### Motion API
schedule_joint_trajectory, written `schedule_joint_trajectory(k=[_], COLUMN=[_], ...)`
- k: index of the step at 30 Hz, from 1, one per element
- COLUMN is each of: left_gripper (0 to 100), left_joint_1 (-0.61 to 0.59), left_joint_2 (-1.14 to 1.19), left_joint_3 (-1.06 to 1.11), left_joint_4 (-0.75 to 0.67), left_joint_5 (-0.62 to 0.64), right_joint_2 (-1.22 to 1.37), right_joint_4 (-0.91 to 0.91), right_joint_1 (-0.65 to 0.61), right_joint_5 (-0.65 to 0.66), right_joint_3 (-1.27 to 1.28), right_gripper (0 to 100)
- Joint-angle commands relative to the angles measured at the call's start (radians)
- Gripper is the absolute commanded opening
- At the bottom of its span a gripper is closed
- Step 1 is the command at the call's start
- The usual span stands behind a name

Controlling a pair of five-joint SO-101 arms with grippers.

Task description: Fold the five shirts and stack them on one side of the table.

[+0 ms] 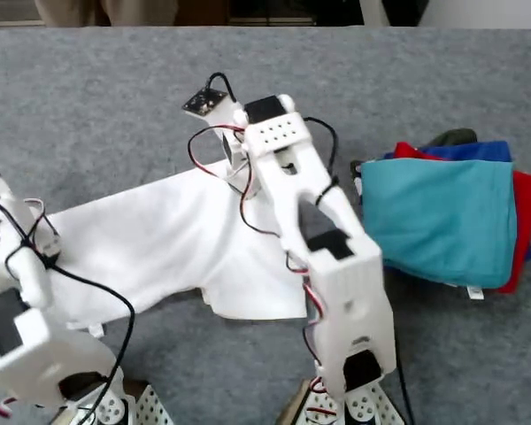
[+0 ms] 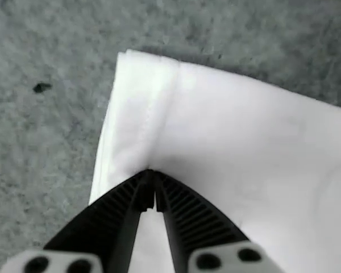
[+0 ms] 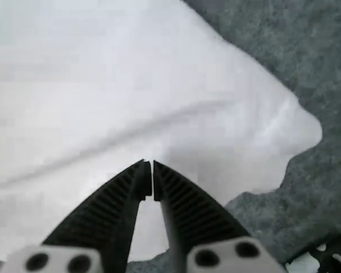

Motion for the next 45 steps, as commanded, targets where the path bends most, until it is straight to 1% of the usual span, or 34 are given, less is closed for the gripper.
schedule_joint_trajectory(k=[1, 9, 15, 17, 20, 22, 26, 28, 31, 34, 36, 38, 41, 43, 45], left_gripper=[3, 3, 3, 3, 3, 3, 3, 3, 3, 3, 3, 3, 3, 3, 4], left_joint_1=[0.006, 0.008, 0.011, 0.014, 0.014, 0.015, 0.017, 0.012, 0.006, 0.002, -0.012, -0.023, -0.052, -0.083, -0.101], left_joint_2=[0.085, 0.197, 0.245, 0.246, 0.257, 0.288, 0.4, 0.449, 0.469, 0.469, 0.469, 0.469, 0.469, 0.469, 0.467], left_joint_3=[-0.157, -0.342, -0.45, -0.489, -0.552, -0.6, -0.704, -0.755, -0.859, -0.937, -0.98, -1.016, -1.043, -1.045, -1.045], left_joint_4=[-0.015, -0.021, -0.017, -0.021, -0.023, -0.023, -0.015, 0.029, 0.195, 0.324, 0.381, 0.411, 0.414, 0.417, 0.43], left_joint_5=[0.003, 0.003, 0.003, 0.02, 0.092, 0.117, 0.121, 0.118, 0.114, 0.114, 0.114, 0.114, 0.112, 0.089, 0.038], right_joint_2=[0.099, 0.389, 0.547, 0.572, 0.578, 0.576, 0.576, 0.575, 0.529, 0.473, 0.424, 0.371, 0.265, 0.177, 0.076], right_joint_4=[-0.011, -0.005, -0.008, -0.008, -0.003, 0.011, 0.11, 0.183, 0.275, 0.276, 0.276, 0.278, 0.279, 0.278, 0.278], right_joint_1=[0.027, 0.064, 0.064, 0.065, 0.065, 0.064, 0.062, 0.059, 0.045, 0.045, 0.033, 0.013, -0.025, -0.051, -0.074], right_joint_5=[0.009, 0.011, 0.012, 0.012, 0.012, 0.012, 0.012, 0.032, 0.101, 0.107, 0.107, 0.107, 0.107, 0.115, 0.118], right_joint_3=[-0.211, -0.653, -0.837, -0.885, -0.934, -0.966, -1.069, -1.122, -1.104, -1.109, -1.098, -1.081, -0.981, -0.854, -0.714], right_gripper=[1.9, 1.9, 1.9, 1.9, 1.9, 1.9, 1.9, 1.9, 1.9, 1.9, 1.9, 1.9, 1.9, 1.9, 1.9])
